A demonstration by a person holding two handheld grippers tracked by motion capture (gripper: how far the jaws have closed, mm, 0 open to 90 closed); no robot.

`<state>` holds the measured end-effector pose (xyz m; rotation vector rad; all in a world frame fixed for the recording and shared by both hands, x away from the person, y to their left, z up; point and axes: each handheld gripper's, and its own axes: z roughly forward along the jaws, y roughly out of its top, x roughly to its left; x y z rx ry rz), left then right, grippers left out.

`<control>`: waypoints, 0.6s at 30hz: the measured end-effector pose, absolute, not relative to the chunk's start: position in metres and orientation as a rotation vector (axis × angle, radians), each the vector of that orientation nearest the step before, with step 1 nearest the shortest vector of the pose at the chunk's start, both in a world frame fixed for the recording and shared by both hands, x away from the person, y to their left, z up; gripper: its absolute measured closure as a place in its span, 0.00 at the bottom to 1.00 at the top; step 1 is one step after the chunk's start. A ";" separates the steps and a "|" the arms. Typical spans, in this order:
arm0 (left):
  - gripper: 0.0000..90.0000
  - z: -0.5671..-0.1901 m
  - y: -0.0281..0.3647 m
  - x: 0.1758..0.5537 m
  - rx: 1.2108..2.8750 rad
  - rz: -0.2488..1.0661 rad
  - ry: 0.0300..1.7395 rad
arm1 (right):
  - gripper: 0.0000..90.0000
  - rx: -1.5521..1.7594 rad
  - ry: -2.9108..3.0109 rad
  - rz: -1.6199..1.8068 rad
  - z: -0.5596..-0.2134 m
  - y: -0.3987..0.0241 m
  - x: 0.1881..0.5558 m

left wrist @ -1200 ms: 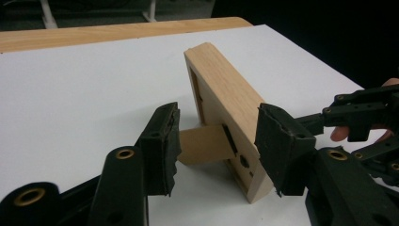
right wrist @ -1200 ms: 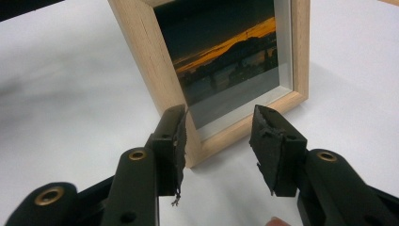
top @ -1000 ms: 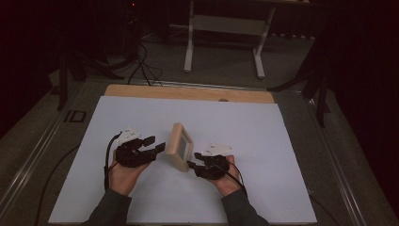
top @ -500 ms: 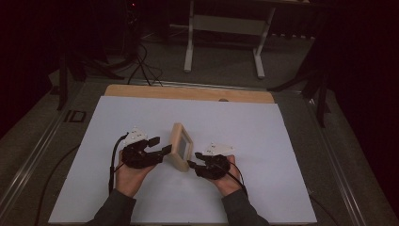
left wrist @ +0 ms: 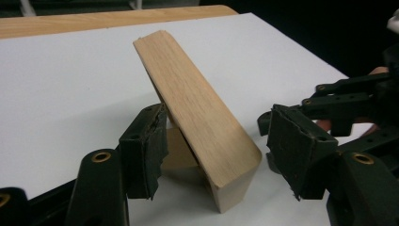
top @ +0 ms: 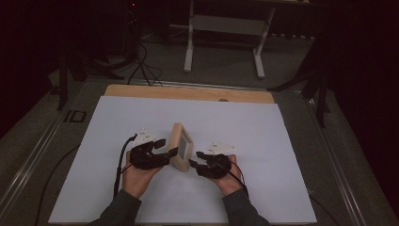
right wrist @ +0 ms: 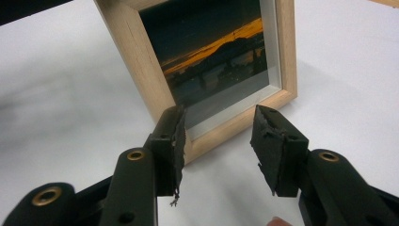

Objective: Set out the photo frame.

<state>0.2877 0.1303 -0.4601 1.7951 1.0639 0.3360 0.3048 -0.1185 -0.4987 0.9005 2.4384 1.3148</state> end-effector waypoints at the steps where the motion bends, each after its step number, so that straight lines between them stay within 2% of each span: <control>1: 0.42 -0.461 0.130 0.288 1.794 0.331 1.069 | 0.60 0.902 2.437 1.317 -0.499 -0.119 0.305; 18: 0.44 -0.472 0.119 0.292 1.840 0.322 1.096 | 0.60 0.918 2.412 1.333 -0.495 -0.125 0.307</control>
